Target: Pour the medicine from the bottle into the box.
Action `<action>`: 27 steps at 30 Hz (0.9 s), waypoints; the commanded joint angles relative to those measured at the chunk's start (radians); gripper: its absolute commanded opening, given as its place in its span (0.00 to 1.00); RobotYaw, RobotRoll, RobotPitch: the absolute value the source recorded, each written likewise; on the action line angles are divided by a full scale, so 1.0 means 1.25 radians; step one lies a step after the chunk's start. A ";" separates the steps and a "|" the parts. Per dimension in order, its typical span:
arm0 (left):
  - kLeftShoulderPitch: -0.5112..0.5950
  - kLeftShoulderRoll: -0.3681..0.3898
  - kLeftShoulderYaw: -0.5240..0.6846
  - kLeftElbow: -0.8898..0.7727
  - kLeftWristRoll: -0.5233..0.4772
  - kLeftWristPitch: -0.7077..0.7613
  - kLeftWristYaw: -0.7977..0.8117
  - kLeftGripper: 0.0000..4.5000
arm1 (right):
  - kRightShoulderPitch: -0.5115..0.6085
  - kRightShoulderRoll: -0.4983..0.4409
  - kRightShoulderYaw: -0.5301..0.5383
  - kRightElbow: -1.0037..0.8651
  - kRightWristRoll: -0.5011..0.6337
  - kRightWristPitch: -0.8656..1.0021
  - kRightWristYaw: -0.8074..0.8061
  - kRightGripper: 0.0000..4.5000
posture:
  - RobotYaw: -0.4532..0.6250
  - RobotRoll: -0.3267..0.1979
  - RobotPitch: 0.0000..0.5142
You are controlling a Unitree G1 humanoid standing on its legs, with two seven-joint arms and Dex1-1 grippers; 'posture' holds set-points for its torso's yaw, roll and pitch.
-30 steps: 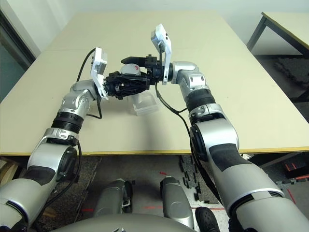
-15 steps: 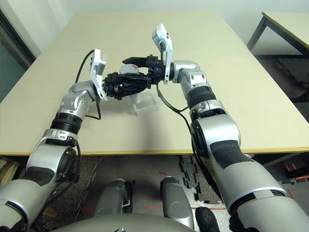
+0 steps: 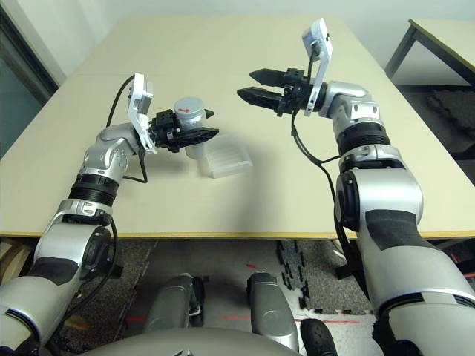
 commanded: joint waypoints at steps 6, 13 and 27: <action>-0.009 -0.005 0.004 0.025 -0.001 -0.017 0.003 0.61 | 0.004 0.018 -0.009 -0.033 0.002 0.014 0.036 1.00 | 0.21 0.62 0.14; -0.011 -0.005 -0.003 0.032 0.003 -0.018 -0.003 0.61 | 0.031 0.050 -0.003 -0.124 0.024 0.045 0.059 1.00 | 0.20 0.62 0.15; -0.040 -0.015 -0.008 0.066 0.011 -0.032 -0.002 0.61 | 0.066 0.085 0.038 -0.283 0.043 0.152 0.079 1.00 | 0.19 0.62 0.19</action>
